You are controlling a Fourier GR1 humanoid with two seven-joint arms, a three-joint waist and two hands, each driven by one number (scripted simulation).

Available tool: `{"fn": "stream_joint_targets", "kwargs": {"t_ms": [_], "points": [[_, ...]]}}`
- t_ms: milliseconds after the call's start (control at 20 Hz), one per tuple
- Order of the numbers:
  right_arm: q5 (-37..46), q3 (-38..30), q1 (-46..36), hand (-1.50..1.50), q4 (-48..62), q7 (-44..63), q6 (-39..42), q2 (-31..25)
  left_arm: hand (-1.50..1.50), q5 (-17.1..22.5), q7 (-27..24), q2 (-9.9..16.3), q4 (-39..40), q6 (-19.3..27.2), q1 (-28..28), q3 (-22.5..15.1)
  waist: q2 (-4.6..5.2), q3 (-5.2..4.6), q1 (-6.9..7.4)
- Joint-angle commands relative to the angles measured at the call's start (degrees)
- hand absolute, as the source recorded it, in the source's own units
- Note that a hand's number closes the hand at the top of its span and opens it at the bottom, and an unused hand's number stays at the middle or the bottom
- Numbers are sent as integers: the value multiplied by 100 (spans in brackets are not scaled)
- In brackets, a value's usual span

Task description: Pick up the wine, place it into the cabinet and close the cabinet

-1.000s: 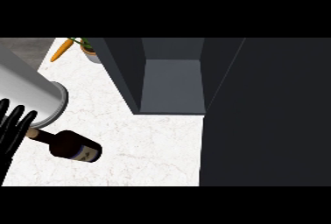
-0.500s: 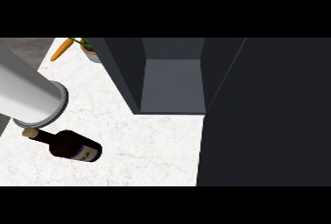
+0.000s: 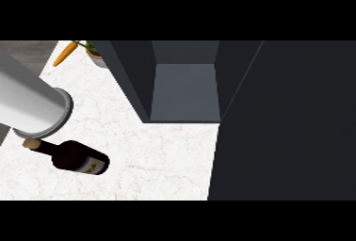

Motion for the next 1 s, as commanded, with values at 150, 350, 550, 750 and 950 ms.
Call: {"fn": "stream_joint_targets", "kwargs": {"t_ms": [150, 350, 550, 750, 950], "points": [[28, 124, -394, -150, -630, 701, -283, 52, -150, 39, 516, 146, -351, 676, -667, -149, 9, 3, -48], [-206, -212, -891, -150, -840, 1410, -463, -114, -150, -259, 492, -34, -389, 460, -333, -258, 1, 0, -28], [-68, -194, -1284, -150, -914, 1822, -583, -187, -150, -588, 273, -207, -40, 546, -499, -341, 0, -1, -47], [-295, -442, -1071, -150, -1152, 1930, -474, -272, -150, -955, -116, -479, 261, 185, -312, -368, -1, 0, -64], [-206, -436, -1588, -150, -833, 2021, -541, -306, -150, -1025, -258, -516, 697, -111, -314, -313, 4, -3, -36]]}}
